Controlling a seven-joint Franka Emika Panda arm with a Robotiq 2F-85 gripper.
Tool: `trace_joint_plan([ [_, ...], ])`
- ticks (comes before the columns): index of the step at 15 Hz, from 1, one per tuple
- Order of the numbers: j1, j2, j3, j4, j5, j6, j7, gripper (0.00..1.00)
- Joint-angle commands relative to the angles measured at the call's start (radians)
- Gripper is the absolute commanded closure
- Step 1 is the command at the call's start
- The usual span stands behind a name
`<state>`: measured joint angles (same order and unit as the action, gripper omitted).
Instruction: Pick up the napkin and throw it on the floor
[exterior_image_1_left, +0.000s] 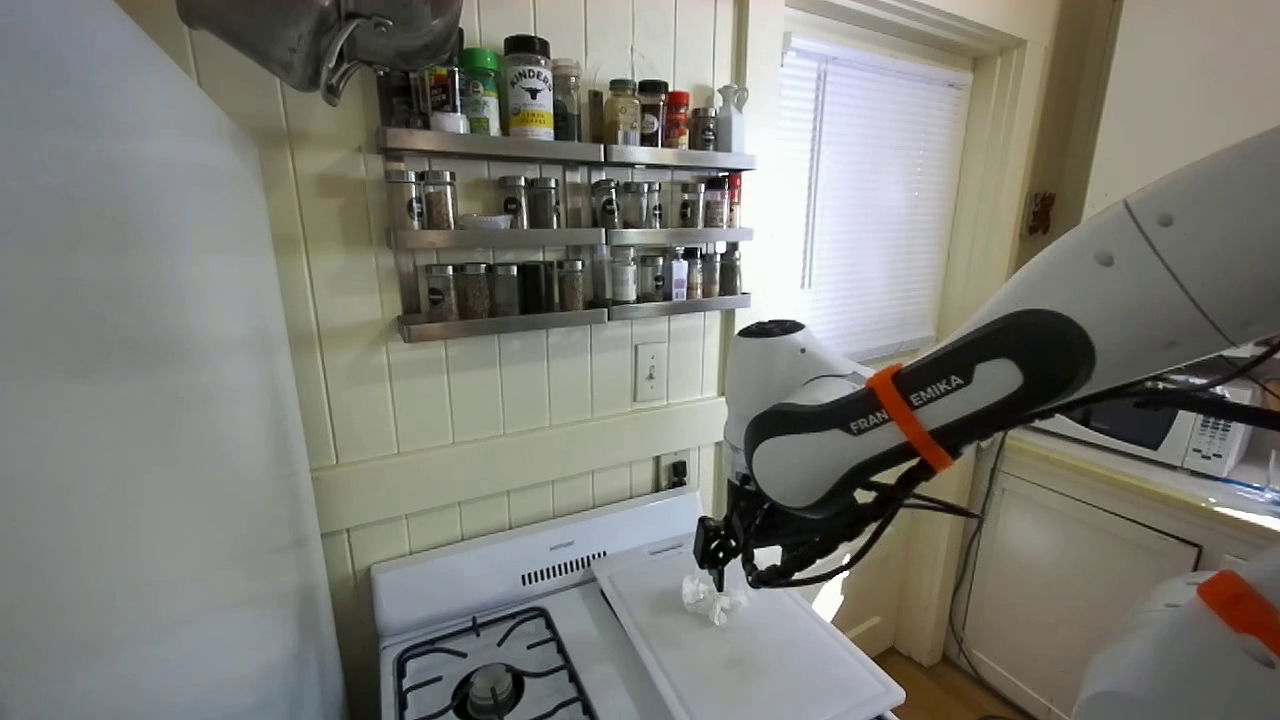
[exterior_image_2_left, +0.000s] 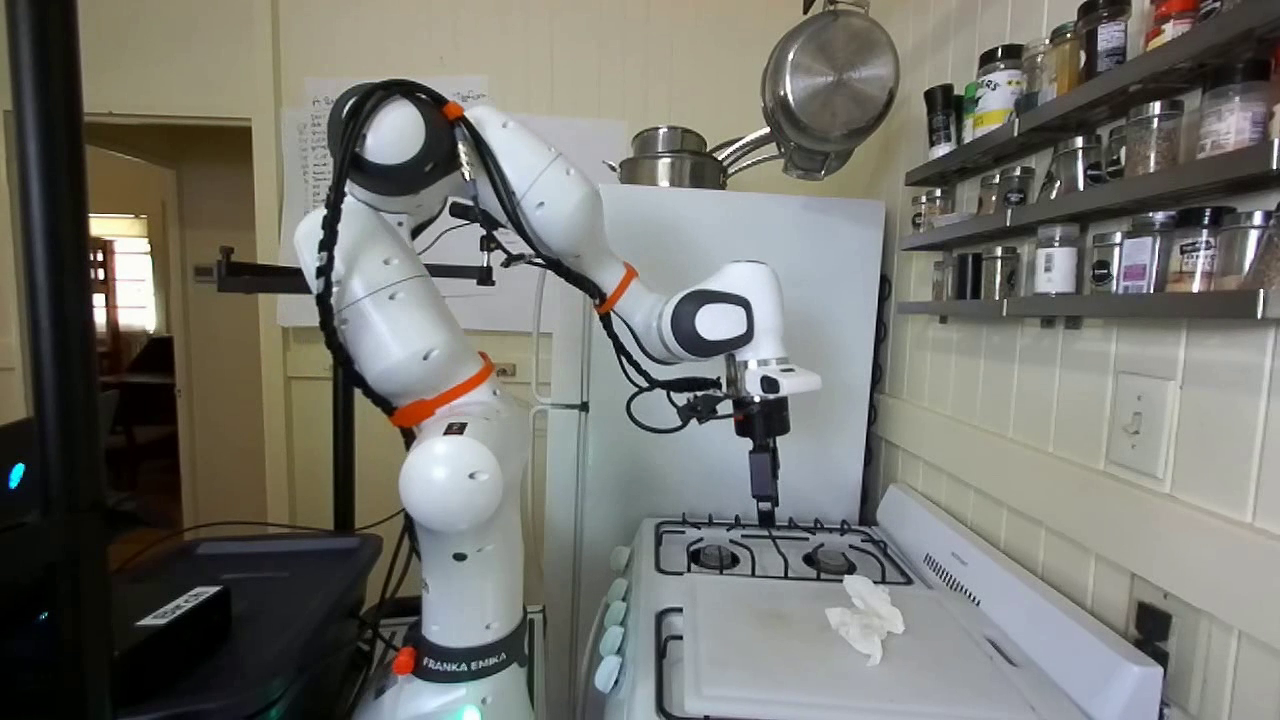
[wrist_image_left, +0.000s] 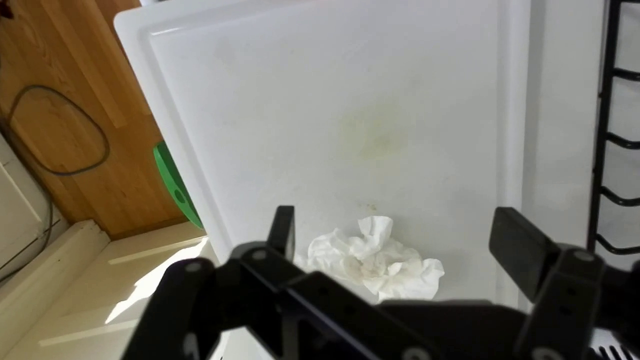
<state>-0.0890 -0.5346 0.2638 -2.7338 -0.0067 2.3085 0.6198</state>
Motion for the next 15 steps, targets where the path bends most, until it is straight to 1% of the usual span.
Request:
trace_joint_plan([
  [1,-0.001,0.145,-0.029,0.014,-0.021,0.136,-0.011,0.00],
  [2,0.002,0.178,-0.039,0.016,-0.019,0.178,-0.024,0.00],
  [7,-0.015,0.307,-0.052,0.006,-0.048,0.416,0.015,0.00],
  [8,-0.020,0.329,-0.055,0.011,-0.056,0.442,0.018,0.00],
  [9,-0.019,0.344,-0.062,0.017,-0.053,0.453,0.016,0.00],
  [10,0.002,0.301,-0.072,0.004,-0.032,0.413,-0.008,0.00],
  [12,0.003,0.327,-0.081,0.011,-0.033,0.432,-0.008,0.00],
  [15,0.004,0.333,-0.083,0.015,-0.033,0.433,-0.008,0.00],
])
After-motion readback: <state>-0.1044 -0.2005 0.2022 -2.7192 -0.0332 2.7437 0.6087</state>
